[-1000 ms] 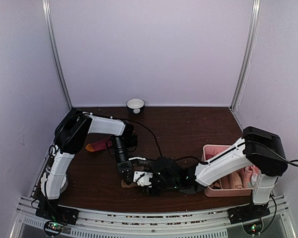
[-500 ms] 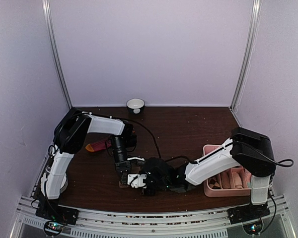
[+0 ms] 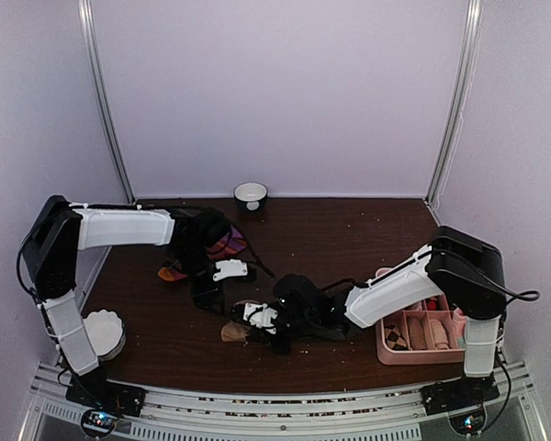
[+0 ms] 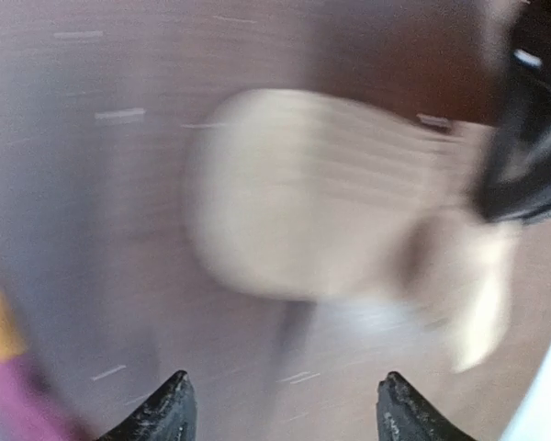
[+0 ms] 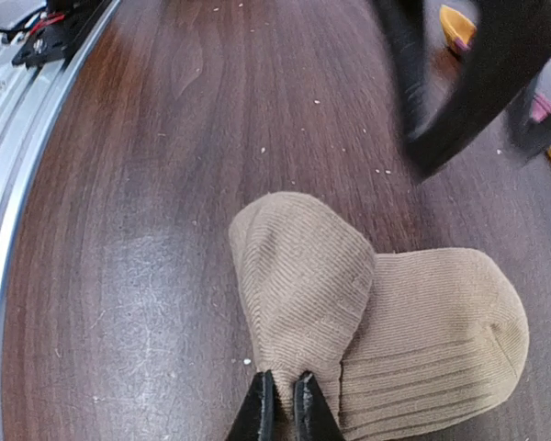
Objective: Roll the socks
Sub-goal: Roll the sock at the center of the board.
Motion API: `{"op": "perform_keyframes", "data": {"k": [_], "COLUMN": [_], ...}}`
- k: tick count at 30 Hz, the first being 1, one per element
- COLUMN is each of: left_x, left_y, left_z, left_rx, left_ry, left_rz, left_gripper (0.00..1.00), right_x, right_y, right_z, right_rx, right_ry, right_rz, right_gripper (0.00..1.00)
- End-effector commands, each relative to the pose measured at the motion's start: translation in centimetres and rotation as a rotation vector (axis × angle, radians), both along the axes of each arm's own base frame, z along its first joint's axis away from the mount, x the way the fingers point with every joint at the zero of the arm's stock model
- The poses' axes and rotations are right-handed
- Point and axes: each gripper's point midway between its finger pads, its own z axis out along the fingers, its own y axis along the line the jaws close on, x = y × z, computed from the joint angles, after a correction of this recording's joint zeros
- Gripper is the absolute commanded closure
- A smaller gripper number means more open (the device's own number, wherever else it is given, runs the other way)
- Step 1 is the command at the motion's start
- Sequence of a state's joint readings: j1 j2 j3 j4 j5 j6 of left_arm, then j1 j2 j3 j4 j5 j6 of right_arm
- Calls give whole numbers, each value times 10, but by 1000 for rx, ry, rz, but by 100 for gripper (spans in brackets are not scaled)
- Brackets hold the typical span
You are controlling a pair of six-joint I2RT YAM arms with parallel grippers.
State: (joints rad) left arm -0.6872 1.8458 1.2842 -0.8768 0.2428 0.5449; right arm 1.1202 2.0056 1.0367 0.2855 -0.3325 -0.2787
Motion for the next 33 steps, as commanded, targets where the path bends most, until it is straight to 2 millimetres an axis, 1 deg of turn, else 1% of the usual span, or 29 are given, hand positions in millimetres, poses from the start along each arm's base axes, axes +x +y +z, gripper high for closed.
{"op": "perform_keyframes", "data": {"k": [1, 2, 3, 4, 5, 6, 7, 9, 10, 11, 12, 13, 15, 17, 19, 21, 24, 29, 33], "left_x": [99, 110, 118, 127, 133, 134, 127, 108, 96, 77, 56, 38, 4, -21, -36, -44, -48, -49, -51], "left_y": [24, 33, 43, 55, 66, 72, 72, 62, 55, 45, 40, 31, 18, 9, 2, -6, -18, -38, -55], "left_z": [61, 77, 87, 95, 97, 96, 89, 81, 80, 75, 63, 59, 54, 45, 37, 33, 35, 24, 20], "left_rx": [5, -6, -11, -12, -3, -13, -46, -113, -142, -185, -203, -227, -287, -304, -311, -307, -316, -285, -295], "left_ry": [-531, -600, -652, -695, -714, -681, -595, -485, -481, -457, -431, -434, -413, -365, -326, -320, -311, -295, -269], "left_rz": [220, 273, 319, 381, 426, 423, 384, 280, 218, 128, 50, -30, -169, -262, -320, -363, -396, -462, -480], "left_gripper": [29, 13, 3, 2, 2, 2, 3, 18, 20, 20, 20, 20, 19, 20, 23, 24, 27, 38, 39], "right_x": [-24, -24, -23, -23, -23, -23, -21, -20, -18, -17, -14, -12, -6, -3, -1, 3, 8, 10, 11], "right_y": [-47, -48, -48, -49, -49, -48, -48, -46, -45, -45, -45, -45, -46, -48, -52, -55, -61, -69, -70], "right_z": [-56, -57, -57, -59, -59, -60, -59, -57, -55, -56, -55, -56, -60, -65, -73, -77, -79, -87, -90], "right_rx": [-207, -213, -222, -232, -239, -243, -243, -226, -210, -198, -182, -171, -153, -157, -170, -169, -139, -149, -166], "right_ry": [245, 265, 283, 300, 321, 344, 365, 422, 459, 503, 551, 600, 721, 833, 896, 924, 973, 1007, 1013], "right_rz": [-56, -62, -68, -72, -75, -74, -83, -98, -108, -117, -135, -153, -193, -237, -267, -296, -333, -364, -377], "right_gripper": [100, 100, 100, 100, 100, 100, 100, 100, 100, 100, 100, 100, 100, 100, 100, 100, 100, 100, 100]}}
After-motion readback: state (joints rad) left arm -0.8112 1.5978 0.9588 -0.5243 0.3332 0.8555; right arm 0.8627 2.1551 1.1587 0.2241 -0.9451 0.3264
